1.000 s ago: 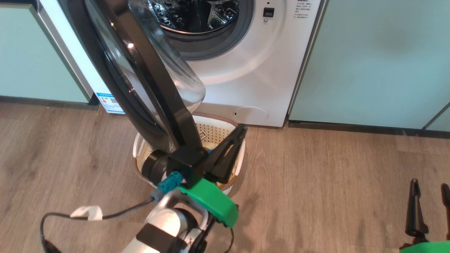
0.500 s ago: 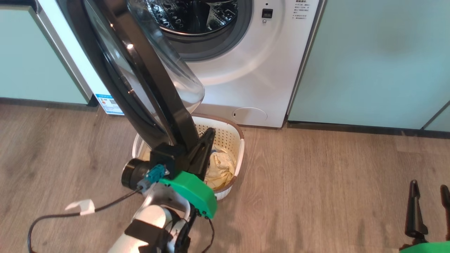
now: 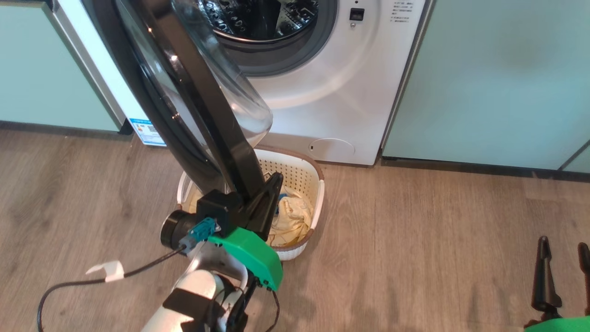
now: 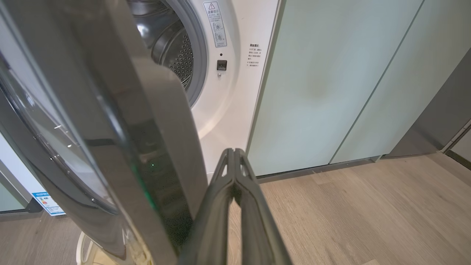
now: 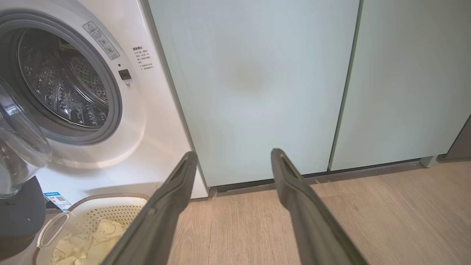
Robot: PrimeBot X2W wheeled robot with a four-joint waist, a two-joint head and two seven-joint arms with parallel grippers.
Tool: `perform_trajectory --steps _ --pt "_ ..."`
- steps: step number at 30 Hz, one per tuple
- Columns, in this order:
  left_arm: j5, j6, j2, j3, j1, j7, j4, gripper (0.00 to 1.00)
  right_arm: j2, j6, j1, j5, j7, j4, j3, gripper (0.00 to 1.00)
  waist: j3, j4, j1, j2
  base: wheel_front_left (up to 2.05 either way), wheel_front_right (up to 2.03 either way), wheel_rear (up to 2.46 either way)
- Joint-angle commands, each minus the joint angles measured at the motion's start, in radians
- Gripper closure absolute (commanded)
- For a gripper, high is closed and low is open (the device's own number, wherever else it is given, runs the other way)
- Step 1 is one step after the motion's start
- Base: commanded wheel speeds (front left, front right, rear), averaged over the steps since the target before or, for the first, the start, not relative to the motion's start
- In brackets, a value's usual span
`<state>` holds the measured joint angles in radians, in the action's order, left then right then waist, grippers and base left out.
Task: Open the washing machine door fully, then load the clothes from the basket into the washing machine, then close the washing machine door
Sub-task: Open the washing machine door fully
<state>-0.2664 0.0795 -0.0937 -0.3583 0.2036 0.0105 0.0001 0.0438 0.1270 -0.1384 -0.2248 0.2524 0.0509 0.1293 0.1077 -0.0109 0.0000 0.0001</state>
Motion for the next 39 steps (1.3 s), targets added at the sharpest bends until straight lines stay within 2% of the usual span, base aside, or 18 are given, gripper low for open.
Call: perform_trajectory --steps 1,15,28,39 --pt "-0.005 0.009 -0.017 0.042 0.024 0.008 -0.031 1.00 0.010 0.004 0.037 -0.005 0.009 -0.027 -0.014 0.00 0.002 0.004 0.0000 -0.0001 0.00 0.00 0.00" --pt "0.002 0.044 -0.015 0.035 -0.007 0.027 -0.067 1.00 0.009 0.004 0.045 -0.003 0.009 -0.035 -0.004 0.00 0.033 0.081 0.0000 -0.0001 0.00 0.00 0.00" --pt "0.019 0.066 -0.009 -0.005 -0.052 0.044 -0.099 1.00 0.021 0.004 0.042 -0.003 0.009 -0.026 -0.001 0.00 0.033 0.209 0.0000 -0.0001 0.00 0.00 0.00" --pt "0.015 0.095 -0.027 0.015 -0.093 0.060 -0.105 1.00 0.021 0.004 0.024 0.002 -0.001 -0.036 0.000 0.00 0.012 0.316 0.0000 -0.0001 0.00 0.00 0.00"
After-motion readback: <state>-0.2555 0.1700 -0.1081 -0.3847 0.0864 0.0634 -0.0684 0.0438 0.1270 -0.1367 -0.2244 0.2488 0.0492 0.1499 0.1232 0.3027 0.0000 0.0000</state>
